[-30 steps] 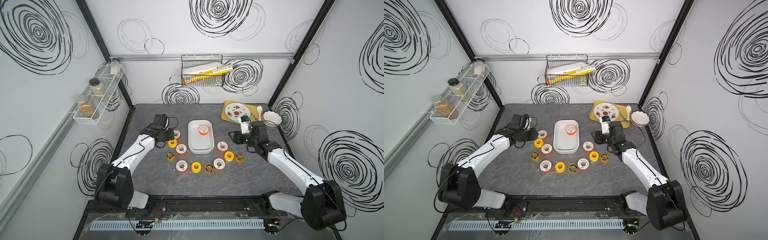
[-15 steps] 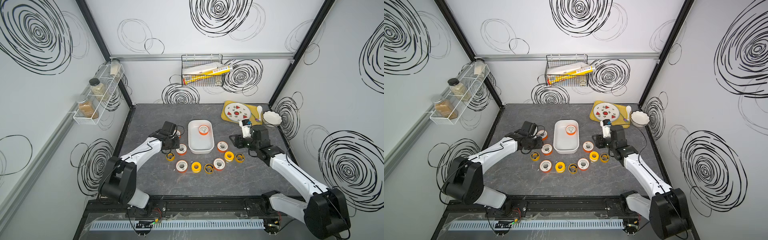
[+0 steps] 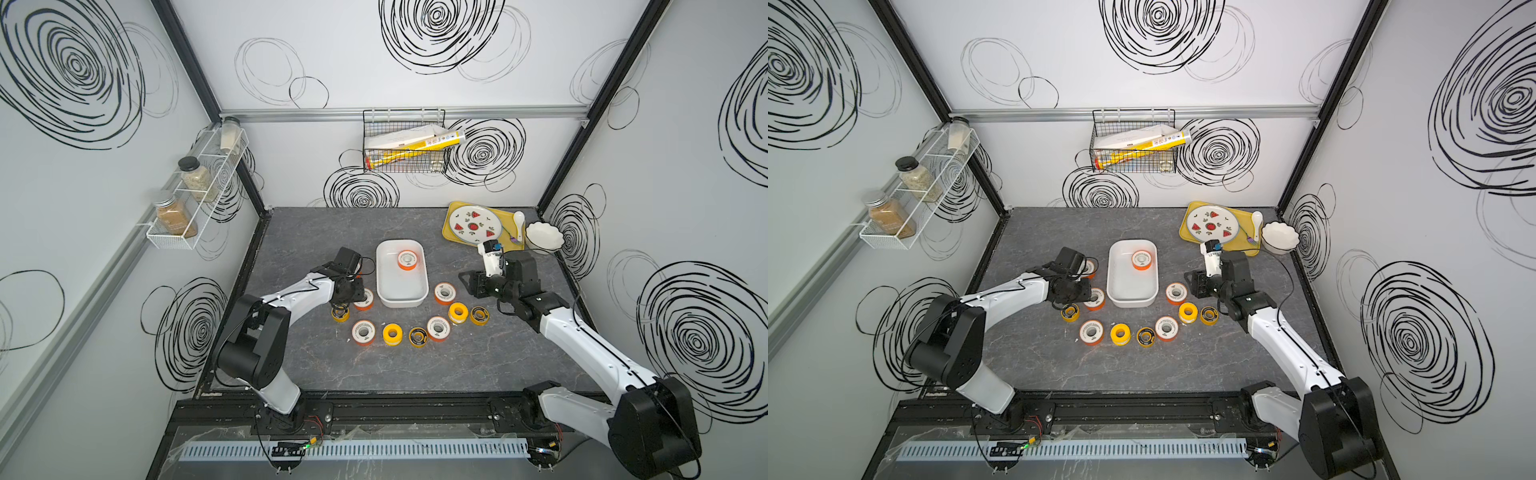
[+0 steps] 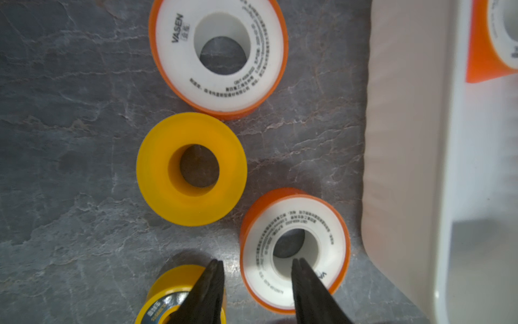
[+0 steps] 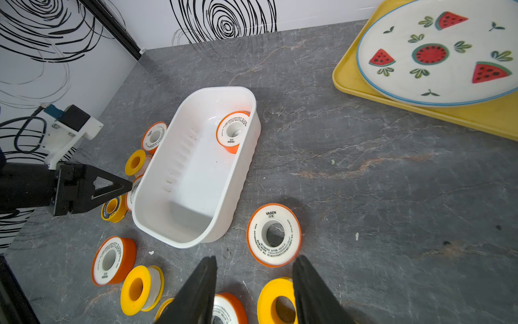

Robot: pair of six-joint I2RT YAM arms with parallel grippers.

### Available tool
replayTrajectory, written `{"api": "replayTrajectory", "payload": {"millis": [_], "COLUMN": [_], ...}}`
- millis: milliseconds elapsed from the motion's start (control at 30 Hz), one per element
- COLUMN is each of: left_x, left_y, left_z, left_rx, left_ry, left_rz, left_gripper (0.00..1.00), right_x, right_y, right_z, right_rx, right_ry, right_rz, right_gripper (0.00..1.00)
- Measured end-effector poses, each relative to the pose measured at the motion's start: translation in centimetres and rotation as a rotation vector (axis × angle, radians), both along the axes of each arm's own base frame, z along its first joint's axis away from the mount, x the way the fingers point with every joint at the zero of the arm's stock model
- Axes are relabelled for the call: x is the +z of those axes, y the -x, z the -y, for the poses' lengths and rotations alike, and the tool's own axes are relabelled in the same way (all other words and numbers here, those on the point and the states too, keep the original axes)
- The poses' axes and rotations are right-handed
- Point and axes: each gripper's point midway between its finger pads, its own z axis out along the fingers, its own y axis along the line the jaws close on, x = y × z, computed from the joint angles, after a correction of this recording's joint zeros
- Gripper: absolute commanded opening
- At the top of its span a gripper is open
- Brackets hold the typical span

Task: Put the sealing tape into the storage box
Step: Pick up the sealing tape at the center of the board.

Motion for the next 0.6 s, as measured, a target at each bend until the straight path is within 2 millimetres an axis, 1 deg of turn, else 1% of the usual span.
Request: {"api": "replayTrajectory", "payload": {"millis": [300,467,600], "left_x": [-1.9,-2.4,-2.7], "left_y": [0.5,0.1,0.1], "left_z": [0.5,0.5,0.4], "left_rx": [-0.019,-0.009,-0.001], "left_ry": [-0.035,-0.046,-0.057], "left_rz": [-0.04,-0.032,-0.036], "left_gripper": [0.44,0.4,0.32], "right_x": [0.0,0.0,-0.1], "right_y": [0.0,0.0,0.1], "right_z": [0.0,0.0,0.0], "right_rx": [0.003,0.003,0.003], "right_ry": [0.002,0.003,0.004], "right_rz": [0.001,0.0,-0.003], "right_gripper": [0.5,0.5,0.5]}}
